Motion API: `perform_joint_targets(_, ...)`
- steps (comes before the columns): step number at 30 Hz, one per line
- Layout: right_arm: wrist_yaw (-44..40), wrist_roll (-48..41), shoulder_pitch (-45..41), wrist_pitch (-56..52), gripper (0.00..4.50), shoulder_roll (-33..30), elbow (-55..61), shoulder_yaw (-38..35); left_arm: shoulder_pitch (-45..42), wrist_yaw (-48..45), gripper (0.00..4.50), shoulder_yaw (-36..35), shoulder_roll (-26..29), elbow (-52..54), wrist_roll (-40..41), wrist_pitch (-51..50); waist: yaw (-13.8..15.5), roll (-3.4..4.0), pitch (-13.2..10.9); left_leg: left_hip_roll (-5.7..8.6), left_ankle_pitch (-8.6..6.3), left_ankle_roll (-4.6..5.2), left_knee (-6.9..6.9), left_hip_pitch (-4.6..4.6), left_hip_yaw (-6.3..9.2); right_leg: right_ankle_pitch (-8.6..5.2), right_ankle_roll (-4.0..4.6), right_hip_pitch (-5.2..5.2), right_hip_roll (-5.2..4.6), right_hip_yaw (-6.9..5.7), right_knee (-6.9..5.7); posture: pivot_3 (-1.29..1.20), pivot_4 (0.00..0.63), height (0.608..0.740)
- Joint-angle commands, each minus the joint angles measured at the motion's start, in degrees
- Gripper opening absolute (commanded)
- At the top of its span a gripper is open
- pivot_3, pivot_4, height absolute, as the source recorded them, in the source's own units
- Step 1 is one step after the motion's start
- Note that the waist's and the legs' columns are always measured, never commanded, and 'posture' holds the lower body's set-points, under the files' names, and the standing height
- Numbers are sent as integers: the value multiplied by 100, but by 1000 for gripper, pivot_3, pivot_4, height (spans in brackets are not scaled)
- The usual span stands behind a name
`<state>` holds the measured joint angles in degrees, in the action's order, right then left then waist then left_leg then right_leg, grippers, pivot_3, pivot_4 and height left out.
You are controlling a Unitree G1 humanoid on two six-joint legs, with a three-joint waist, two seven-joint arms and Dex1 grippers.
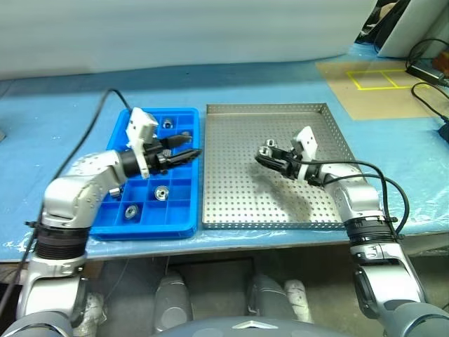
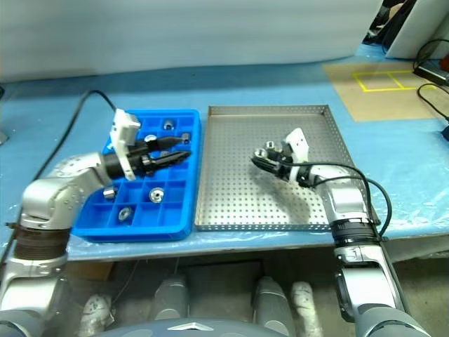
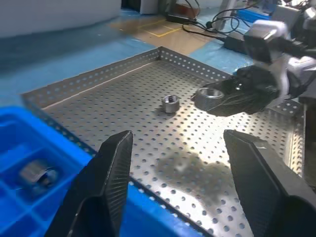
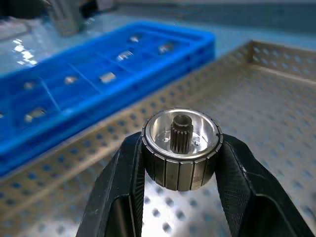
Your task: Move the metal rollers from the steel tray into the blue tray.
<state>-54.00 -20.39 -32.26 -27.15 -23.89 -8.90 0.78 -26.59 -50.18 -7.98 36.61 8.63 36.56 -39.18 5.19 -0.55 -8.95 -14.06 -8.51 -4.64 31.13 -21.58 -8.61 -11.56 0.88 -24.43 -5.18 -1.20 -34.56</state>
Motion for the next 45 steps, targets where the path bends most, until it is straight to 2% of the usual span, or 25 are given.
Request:
perform_joint_targets(1,-173,-286,-246,-258,1622,134,459,168,117,-213,3084,-425,375,-28,12,186,20,0,0,0,0,0,0,0,0,0,0,0,-1,0,1,86,150,740)
perform_joint_targets(7,-84,10,-932,164,1622,1056,-423,691,1106,-323,3084,-781,811,397,12,260,17,-2,-1,-1,2,-5,-9,-4,1,-1,0,-5,-3,-4,0,145,150,740)
perform_joint_targets(13,111,426,-1510,934,1622,1912,-1762,918,1985,-44,3084,-946,709,998,43,280,109,-5,-2,-13,4,-10,-12,-41,6,-6,9,-36,-4,-21,-3,213,150,740)
perform_joint_targets(20,-389,696,-1576,1284,1622,2058,-2250,1177,2174,354,3084,-872,389,1389,153,218,206,-6,-2,-15,4,-11,-8,-42,7,-6,9,-35,-5,-21,-7,245,150,740)
perform_joint_targets(25,-41,1066,-1630,1869,1622,2159,-2969,1115,2207,474,3084,-749,291,1475,115,224,200,-7,-2,-25,10,-20,-8,-34,8,-6,9,-35,-2,-20,-15,238,150,740)
perform_joint_targets(30,208,1080,-1564,2062,3225,2354,-3113,989,2170,469,3084,-642,258,1451,116,234,192,-8,-1,-26,10,-20,-7,-31,7,-6,9,-34,0,-18,-17,226,150,740)
perform_joint_targets(32,186,1044,-1563,1938,3832,2354,-3066,973,2109,435,3084,-591,271,1413,127,234,191,-8,-1,-27,10,-20,-7,-31,7,-6,10,-34,1,-18,-17,211,150,740)
perform_joint_targets(37,112,819,-1477,1635,3832,2044,-2558,695,1847,380,3084,-415,245,1269,106,258,208,-8,-1,-25,10,-20,-3,-32,7,-6,10,-31,1,-19,-17,171,150,740)
perform_joint_targets(42,-86,391,-1410,1083,3832,1253,-1688,174,1342,506,3084,-216,-73,956,35,367,217,-9,0,-11,10,-19,6,-32,7,-4,8,-24,0,-13,-17,149,150,740)
perform_joint_targets(45,136,569,-1456,1325,3832,678,-2051,-139,959,472,3084,132,-427,723,-15,424,201,-11,2,-14,11,-20,7,-20,7,-4,8,-17,3,-11,-19,118,150,740)
